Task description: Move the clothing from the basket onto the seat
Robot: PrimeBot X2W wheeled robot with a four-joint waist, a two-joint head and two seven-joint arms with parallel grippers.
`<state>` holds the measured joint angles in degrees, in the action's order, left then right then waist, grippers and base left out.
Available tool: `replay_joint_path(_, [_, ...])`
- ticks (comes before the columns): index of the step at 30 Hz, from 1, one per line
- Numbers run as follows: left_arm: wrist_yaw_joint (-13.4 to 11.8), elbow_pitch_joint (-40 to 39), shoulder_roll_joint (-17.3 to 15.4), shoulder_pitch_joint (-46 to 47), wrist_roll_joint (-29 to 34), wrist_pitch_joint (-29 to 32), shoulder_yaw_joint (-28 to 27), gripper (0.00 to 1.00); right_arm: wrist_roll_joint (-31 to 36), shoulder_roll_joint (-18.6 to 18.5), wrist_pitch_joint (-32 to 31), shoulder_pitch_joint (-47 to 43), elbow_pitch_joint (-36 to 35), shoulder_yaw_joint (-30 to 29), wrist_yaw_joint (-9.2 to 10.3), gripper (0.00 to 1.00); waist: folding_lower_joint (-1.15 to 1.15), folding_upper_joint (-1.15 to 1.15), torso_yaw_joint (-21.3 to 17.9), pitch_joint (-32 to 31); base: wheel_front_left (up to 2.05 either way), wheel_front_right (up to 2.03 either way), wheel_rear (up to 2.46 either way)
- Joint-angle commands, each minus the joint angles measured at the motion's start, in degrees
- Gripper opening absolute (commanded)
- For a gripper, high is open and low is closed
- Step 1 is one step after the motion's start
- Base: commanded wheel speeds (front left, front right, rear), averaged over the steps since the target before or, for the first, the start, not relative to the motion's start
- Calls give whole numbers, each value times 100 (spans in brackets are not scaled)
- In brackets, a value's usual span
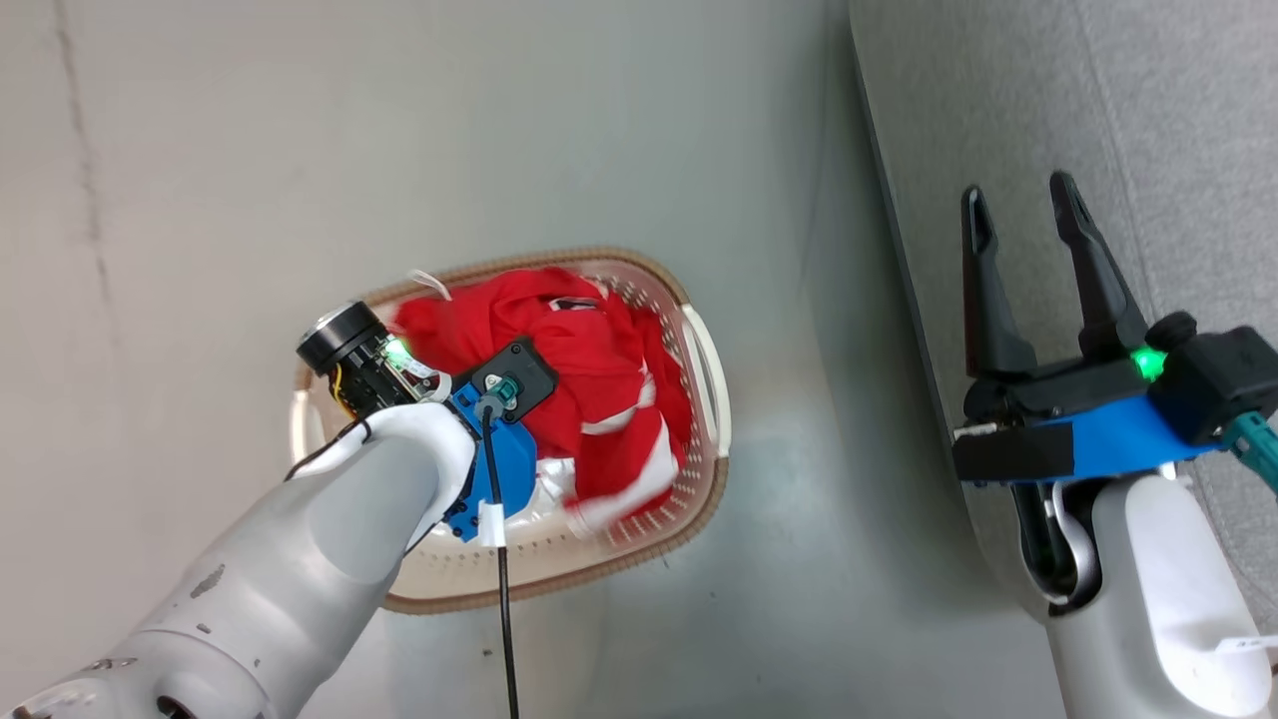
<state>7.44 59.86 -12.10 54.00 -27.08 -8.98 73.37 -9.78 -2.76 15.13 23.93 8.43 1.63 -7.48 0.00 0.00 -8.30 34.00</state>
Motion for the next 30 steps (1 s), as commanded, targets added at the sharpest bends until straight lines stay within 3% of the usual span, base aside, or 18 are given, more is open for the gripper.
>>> replay_joint_path(1, [5, 33, 52, -58, -100, -135, 15, 0, 29, -21, 4, -118, 34, -25, -3, 100, 0, 0, 154, -358, 0, 0, 0])
replay_joint_path(13, [5, -183, 240, -92, -876, -626, -321, 0, 180, -21, 4, -705, 221, -163, -3, 100, 0, 0, 334, -1395, 0, 0, 0])
replay_joint_path(30, [-193, -1701, 48, -961, -411, -629, -1865, 0, 180, -22, 4, -1515, 440, -162, -3, 100, 0, 0, 411, -2701, 0, 0, 0])
